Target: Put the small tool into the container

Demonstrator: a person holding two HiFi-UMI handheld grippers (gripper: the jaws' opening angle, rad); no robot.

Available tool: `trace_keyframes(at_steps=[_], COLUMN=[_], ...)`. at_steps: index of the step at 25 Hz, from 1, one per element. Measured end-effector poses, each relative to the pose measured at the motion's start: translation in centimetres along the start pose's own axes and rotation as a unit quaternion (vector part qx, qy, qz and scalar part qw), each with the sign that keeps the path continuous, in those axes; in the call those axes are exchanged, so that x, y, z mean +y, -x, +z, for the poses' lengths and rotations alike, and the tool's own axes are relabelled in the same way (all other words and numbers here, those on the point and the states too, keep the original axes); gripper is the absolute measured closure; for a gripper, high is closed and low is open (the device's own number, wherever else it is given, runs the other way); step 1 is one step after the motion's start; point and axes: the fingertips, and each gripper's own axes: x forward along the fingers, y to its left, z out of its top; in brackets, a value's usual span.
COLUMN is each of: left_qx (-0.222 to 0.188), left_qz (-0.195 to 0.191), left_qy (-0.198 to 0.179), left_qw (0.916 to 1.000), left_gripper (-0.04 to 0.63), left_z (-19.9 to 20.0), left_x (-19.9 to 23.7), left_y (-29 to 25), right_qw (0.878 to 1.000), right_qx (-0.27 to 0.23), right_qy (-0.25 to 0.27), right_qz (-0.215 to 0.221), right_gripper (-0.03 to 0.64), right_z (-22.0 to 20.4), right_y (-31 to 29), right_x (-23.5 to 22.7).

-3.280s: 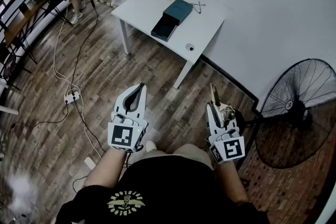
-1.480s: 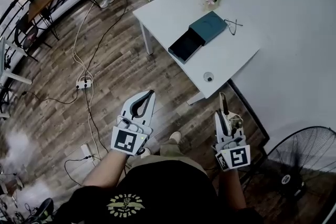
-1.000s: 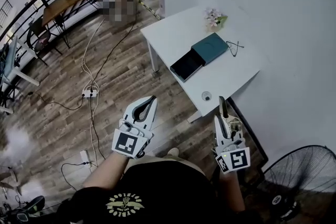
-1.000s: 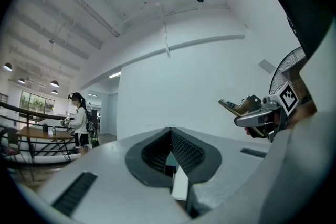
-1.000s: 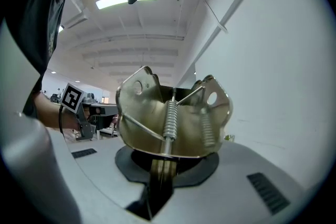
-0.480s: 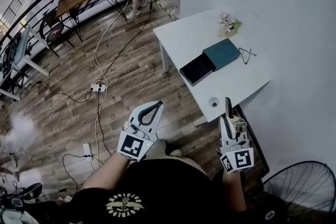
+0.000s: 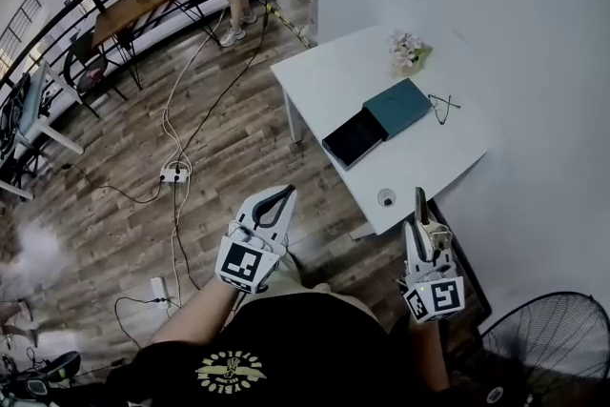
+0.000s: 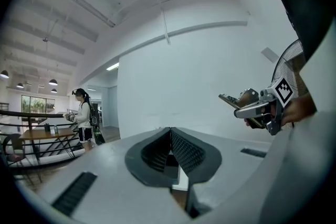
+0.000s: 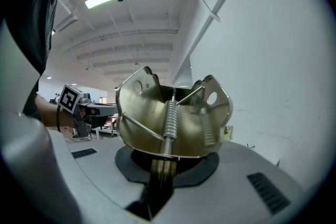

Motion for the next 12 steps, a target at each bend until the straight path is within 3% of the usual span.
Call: trace_keyframes(at_steps=[12], left_qx=[0.020], left_qz=[-0.019], left_qy=[0.031], left_qw=[0.9992], left_gripper=[0.588], left_z=[-1.4], left_x=[4.9], left_y=[-3.9], right_qw=[1.000], right_qx=[0.003], right_qy=[0.003], right_qz=[-0.018], right_gripper=[0.574], right_z=[0.7], right_y=[-7.0], right_x=[0.0])
